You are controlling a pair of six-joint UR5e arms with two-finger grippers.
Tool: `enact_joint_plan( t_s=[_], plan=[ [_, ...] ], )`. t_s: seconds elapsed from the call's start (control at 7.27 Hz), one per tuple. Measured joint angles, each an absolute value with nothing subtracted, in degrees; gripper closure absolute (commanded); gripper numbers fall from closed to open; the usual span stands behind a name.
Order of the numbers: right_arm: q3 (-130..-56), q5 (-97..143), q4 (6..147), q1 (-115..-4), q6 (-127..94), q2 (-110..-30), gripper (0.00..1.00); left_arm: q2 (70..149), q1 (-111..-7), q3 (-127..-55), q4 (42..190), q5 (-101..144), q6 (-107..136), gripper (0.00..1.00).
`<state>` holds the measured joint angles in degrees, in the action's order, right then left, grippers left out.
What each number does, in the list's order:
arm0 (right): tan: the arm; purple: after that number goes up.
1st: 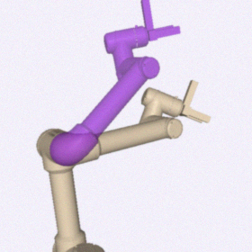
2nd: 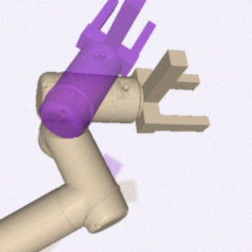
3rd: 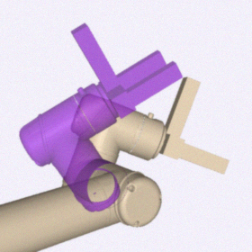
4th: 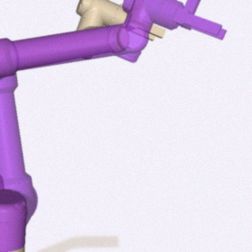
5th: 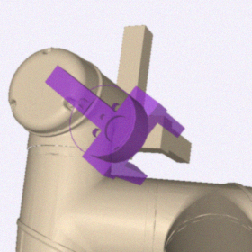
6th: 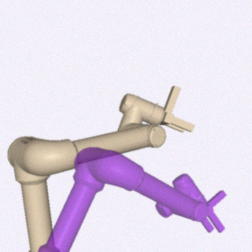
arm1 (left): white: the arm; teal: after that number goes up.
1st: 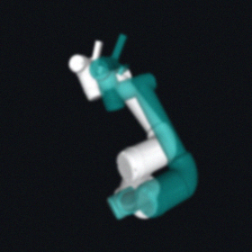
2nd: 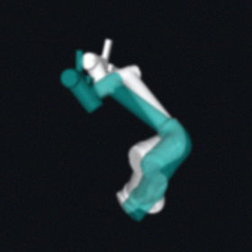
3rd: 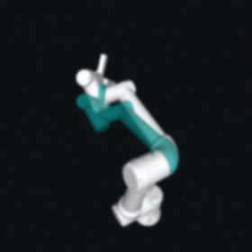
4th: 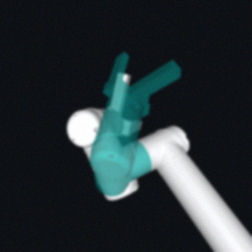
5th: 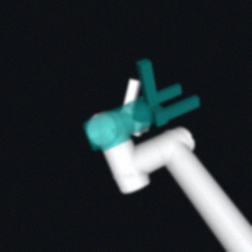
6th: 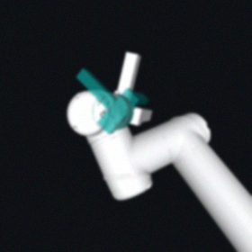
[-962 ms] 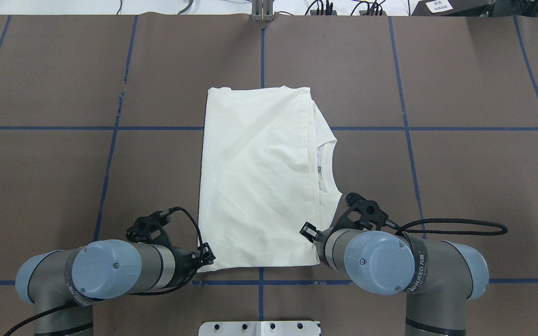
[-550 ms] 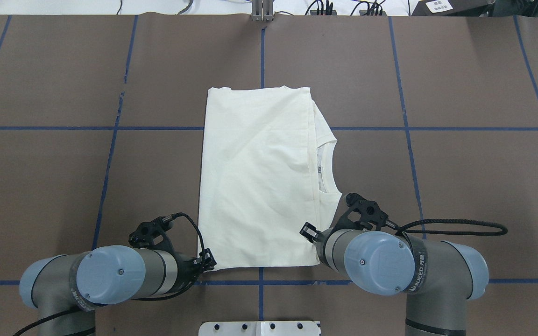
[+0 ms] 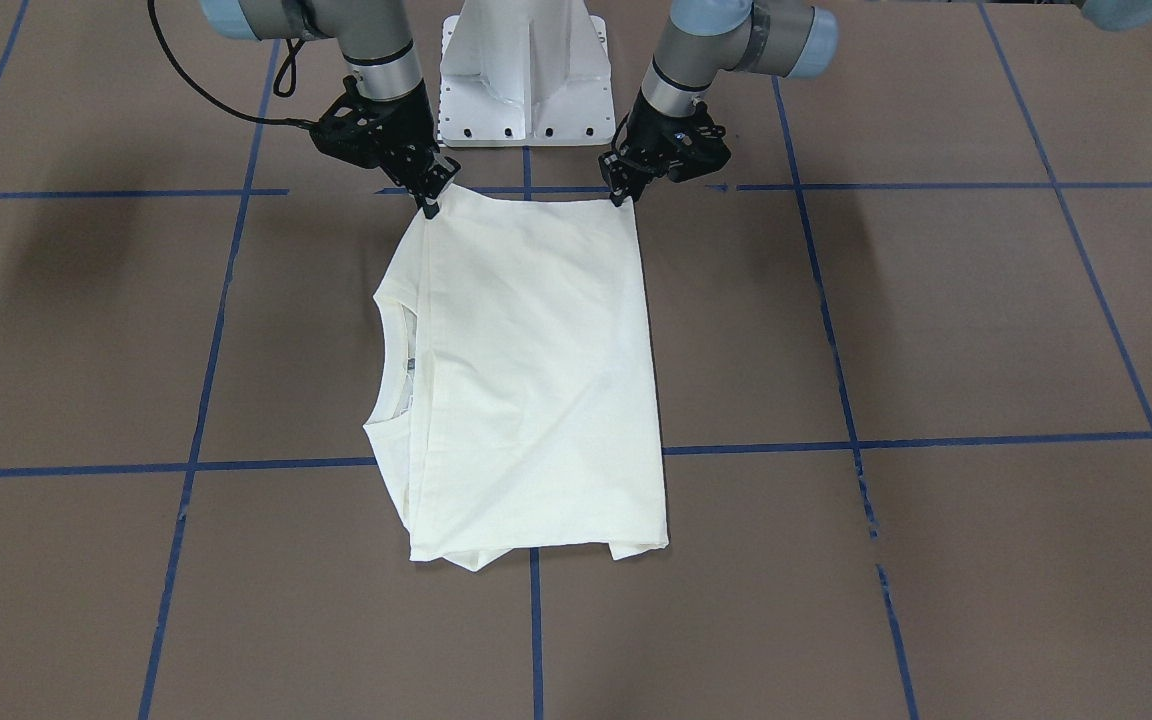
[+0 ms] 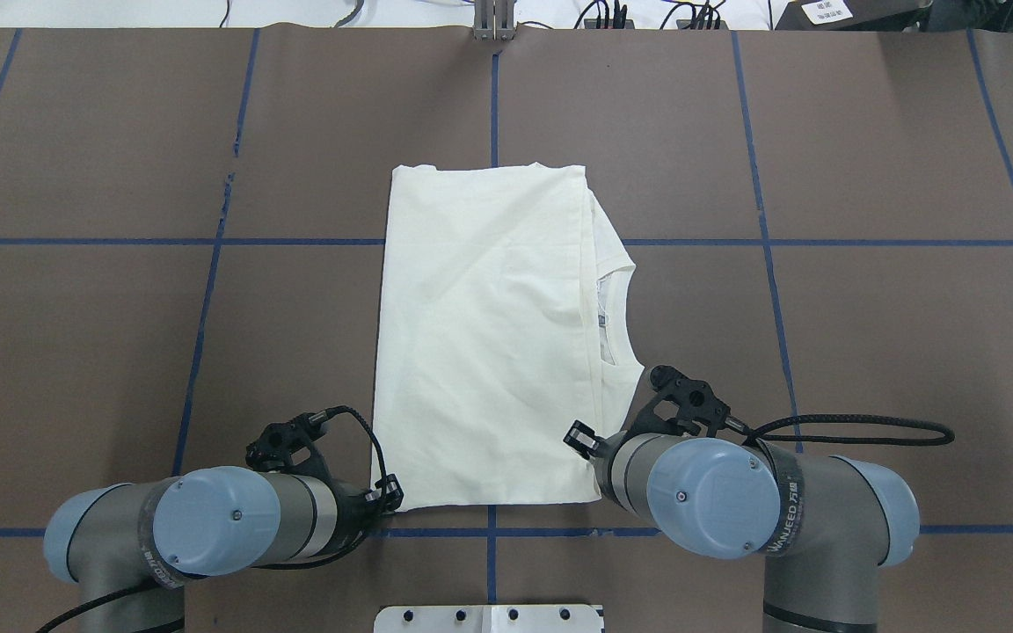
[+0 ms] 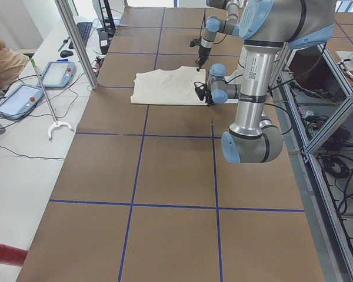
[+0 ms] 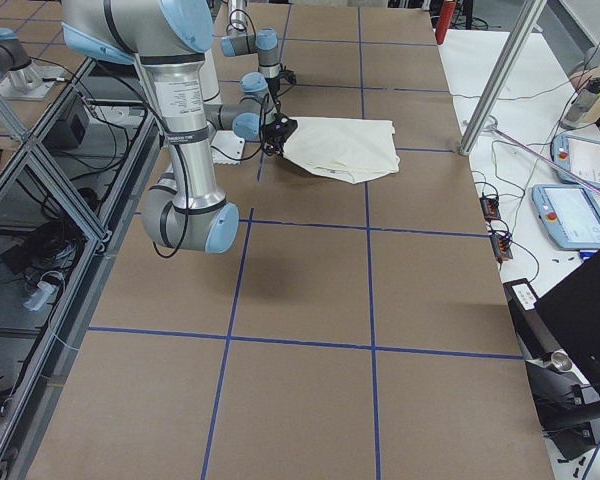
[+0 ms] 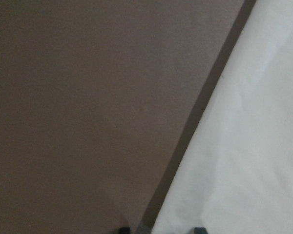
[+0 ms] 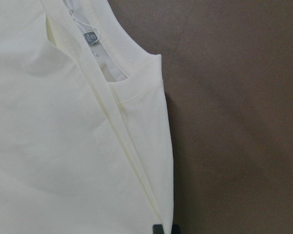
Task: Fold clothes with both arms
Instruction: 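Grasp the near edge of the shirt with both grippers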
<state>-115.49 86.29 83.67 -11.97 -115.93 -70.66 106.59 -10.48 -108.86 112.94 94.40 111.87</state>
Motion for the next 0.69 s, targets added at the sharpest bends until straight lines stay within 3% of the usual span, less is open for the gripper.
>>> enact_joint_plan(
  t_s=[0.69],
  plan=[
    [-116.3,86.1,83.7,-11.2,-116.1,-71.1,1.00,106.2,-10.6,-114.0,111.1,94.1,113.2,1.00]
  ],
)
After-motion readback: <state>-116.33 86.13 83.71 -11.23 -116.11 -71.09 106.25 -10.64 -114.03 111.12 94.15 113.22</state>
